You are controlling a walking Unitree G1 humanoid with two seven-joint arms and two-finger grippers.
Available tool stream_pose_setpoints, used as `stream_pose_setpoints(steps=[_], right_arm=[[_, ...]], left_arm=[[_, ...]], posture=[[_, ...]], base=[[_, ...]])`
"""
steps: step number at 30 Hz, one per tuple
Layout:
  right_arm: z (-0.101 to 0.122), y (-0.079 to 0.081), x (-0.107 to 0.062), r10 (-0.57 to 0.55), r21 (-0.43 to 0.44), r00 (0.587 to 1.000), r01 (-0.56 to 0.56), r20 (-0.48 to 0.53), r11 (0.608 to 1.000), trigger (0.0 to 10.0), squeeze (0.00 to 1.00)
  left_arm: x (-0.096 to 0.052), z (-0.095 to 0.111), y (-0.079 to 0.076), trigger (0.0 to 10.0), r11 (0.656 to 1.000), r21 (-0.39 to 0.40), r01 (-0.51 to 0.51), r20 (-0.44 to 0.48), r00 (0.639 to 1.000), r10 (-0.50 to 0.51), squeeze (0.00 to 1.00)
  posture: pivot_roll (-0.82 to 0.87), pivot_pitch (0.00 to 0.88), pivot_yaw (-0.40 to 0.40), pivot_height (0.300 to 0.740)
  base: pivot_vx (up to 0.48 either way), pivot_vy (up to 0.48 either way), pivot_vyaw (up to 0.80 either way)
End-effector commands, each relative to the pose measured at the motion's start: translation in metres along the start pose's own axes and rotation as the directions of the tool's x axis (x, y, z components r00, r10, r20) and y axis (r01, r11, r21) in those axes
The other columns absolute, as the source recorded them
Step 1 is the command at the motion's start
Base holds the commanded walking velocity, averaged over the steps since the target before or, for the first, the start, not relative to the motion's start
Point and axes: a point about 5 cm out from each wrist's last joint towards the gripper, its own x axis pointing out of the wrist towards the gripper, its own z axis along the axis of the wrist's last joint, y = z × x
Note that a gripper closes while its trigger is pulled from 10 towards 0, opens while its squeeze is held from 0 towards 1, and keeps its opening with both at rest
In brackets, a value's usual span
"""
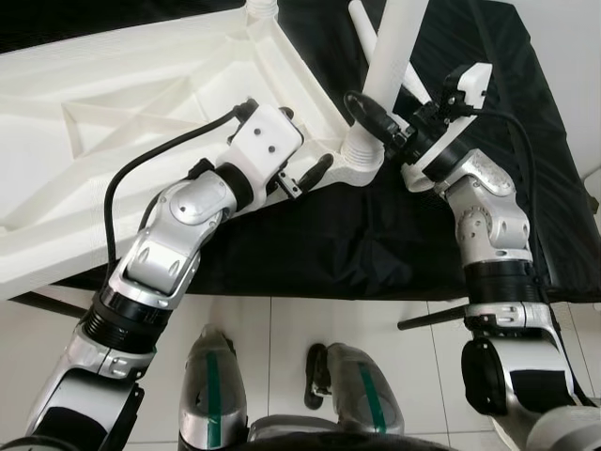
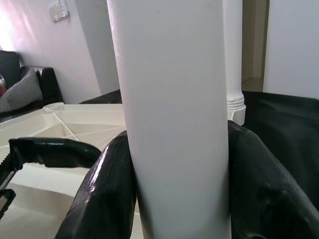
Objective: Building children table
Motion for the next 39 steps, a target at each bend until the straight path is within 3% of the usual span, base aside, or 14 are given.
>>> stream_pose_setpoints(steps=[1, 7, 9, 10, 12, 15, 17, 29, 31, 34, 36, 39], right_arm=[[0.004, -0.007, -0.001, -0.06, 0.05, 0.997, 0.057, 0.057, 0.997, 10.0, 0.0], [-0.005, -0.004, -0.003, -0.066, 0.059, 0.998, 0.065, 0.019, 0.996, 10.0, 0.0], [-0.012, -0.005, -0.004, -0.081, 0.038, 0.996, 0.082, -0.035, 0.996, 10.0, 0.0], [-0.024, -0.008, -0.006, -0.105, 0.011, 0.986, 0.107, -0.132, 0.994, 10.0, 0.0], [-0.029, -0.009, -0.007, -0.113, 0.005, 0.979, 0.115, -0.169, 0.993, 10.0, 0.0], [-0.051, -0.013, -0.013, -0.156, -0.063, 0.932, 0.144, -0.328, 0.988, 10.0, 0.0], [-0.056, -0.016, -0.015, -0.185, -0.061, 0.919, 0.175, -0.349, 0.983, 10.0, 0.0], [-0.057, -0.018, -0.016, -0.235, -0.003, 0.921, 0.247, -0.31, 0.969, 10.0, 0.0], [-0.052, -0.03, -0.02, -0.356, 0.118, 0.906, 0.389, -0.228, 0.914, 10.0, 0.0], [-0.05, -0.035, -0.023, -0.407, 0.156, 0.892, 0.438, -0.198, 0.885, 10.0, 0.0], [-0.051, -0.044, -0.03, -0.495, 0.226, 0.85, 0.526, -0.181, 0.82, 10.0, 0.0], [-0.053, -0.042, -0.029, -0.493, 0.235, 0.849, 0.527, -0.191, 0.817, 10.0, 0.0]], left_arm=[[-0.001, 0.0, -0.001, 10.0, 1.0, -0.003, 0.009, -0.009, 1.0, -0.009, 0.0], [-0.001, 0.0, -0.001, 10.0, 1.0, -0.006, 0.011, -0.008, 1.0, -0.011, 0.0], [-0.002, 0.0, -0.002, 10.0, 1.0, -0.006, 0.012, -0.008, 1.0, -0.012, 0.0], [-0.002, 0.0, -0.002, 10.0, 1.0, -0.007, 0.014, -0.009, 1.0, -0.014, 0.0], [-0.002, 0.0, -0.002, 10.0, 1.0, -0.008, 0.014, -0.01, 1.0, -0.014, 0.0], [-0.003, 0.0, -0.002, 10.0, 1.0, -0.006, 0.014, -0.012, 1.0, -0.014, 0.0], [-0.003, 0.0, -0.002, 10.0, 1.0, -0.006, 0.015, -0.012, 1.0, -0.015, 0.0], [-0.005, 0.0, -0.002, 10.0, 1.0, -0.009, 0.016, -0.017, 1.0, -0.016, 0.0], [-0.005, 0.001, -0.001, 10.0, 1.0, -0.007, 0.013, -0.017, 1.0, -0.013, 0.0], [-0.006, 0.001, -0.001, 10.0, 1.0, -0.007, 0.011, -0.017, 1.0, -0.011, 0.0], [-0.006, 0.0, -0.001, 10.0, 1.0, -0.009, 0.008, -0.018, 1.0, -0.008, 0.0], [-0.006, 0.0, -0.003, 10.0, 1.0, -0.01, 0.012, -0.019, 1.0, -0.013, 0.0]], posture=[[0.07, 0.065, -0.05, 0.74], [0.07, 0.069, -0.049, 0.74], [0.07, 0.071, -0.048, 0.74], [0.07, 0.072, -0.047, 0.74], [0.07, 0.072, -0.047, 0.74], [0.07, 0.073, -0.045, 0.74], [0.08, 0.074, -0.046, 0.74], [0.08, 0.079, -0.044, 0.74], [0.08, 0.081, -0.048, 0.74], [0.08, 0.081, -0.048, 0.74], [0.08, 0.083, -0.044, 0.74], [0.08, 0.084, -0.043, 0.74]], base=[[0.0, 0.0, 0.0], [0.0, 0.0, 0.0], [0.0, 0.0, 0.0], [0.0, 0.0, 0.0], [0.0, 0.0, 0.0], [0.0, 0.0, 0.0], [0.0, 0.0, 0.0], [0.0, 0.0, 0.0], [0.0, 0.0, 0.0], [0.0, 0.0, 0.0], [0.0, 0.0, 0.0], [0.0, 0.0, 0.0]])
